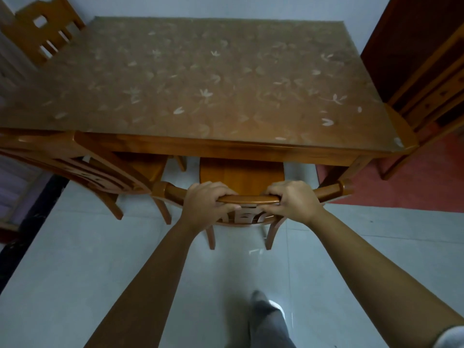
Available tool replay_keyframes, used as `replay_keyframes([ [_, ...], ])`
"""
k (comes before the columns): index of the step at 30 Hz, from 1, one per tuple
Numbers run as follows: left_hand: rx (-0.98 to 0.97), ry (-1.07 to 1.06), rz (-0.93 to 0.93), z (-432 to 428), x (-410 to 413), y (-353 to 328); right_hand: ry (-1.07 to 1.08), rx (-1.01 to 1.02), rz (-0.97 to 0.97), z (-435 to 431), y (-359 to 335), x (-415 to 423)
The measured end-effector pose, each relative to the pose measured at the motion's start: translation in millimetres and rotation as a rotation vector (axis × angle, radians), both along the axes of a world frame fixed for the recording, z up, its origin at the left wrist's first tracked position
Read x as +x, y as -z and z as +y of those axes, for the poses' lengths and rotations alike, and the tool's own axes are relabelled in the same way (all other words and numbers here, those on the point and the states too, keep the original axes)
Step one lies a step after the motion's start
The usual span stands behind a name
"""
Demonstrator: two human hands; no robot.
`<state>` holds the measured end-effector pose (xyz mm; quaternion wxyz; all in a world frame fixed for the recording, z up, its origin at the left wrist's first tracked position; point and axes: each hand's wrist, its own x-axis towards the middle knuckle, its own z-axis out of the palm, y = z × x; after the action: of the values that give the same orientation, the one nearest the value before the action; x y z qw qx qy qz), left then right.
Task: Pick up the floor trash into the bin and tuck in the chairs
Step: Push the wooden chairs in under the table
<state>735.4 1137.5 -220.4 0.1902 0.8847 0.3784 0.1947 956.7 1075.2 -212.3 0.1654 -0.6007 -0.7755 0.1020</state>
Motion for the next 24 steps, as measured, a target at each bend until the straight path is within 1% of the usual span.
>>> replay_keyframes([
  [2, -0.019, -0.002, -0.004, 17.9, -2.1, 1.2, 0.005, 0.008, -0.003, 16.1, -0.2, -2.5],
  [10, 0.02, 0.025, -0.012, 96.7, -8.4, -0.3, 0.037, 0.03, -0.007, 89.6, 3.8, -9.3],
  [16, -0.016, 0.052, 0.031, 156.5, -8.4, -0.9, 0.069, 0.032, 0.042, 141.8, 3.4, -11.3],
  [24, -0.02, 0.064, 0.015, 196.8, -7.1, 0.4, 0.092, 0.011, 0.059, 176.3, 0.9, -11.2],
])
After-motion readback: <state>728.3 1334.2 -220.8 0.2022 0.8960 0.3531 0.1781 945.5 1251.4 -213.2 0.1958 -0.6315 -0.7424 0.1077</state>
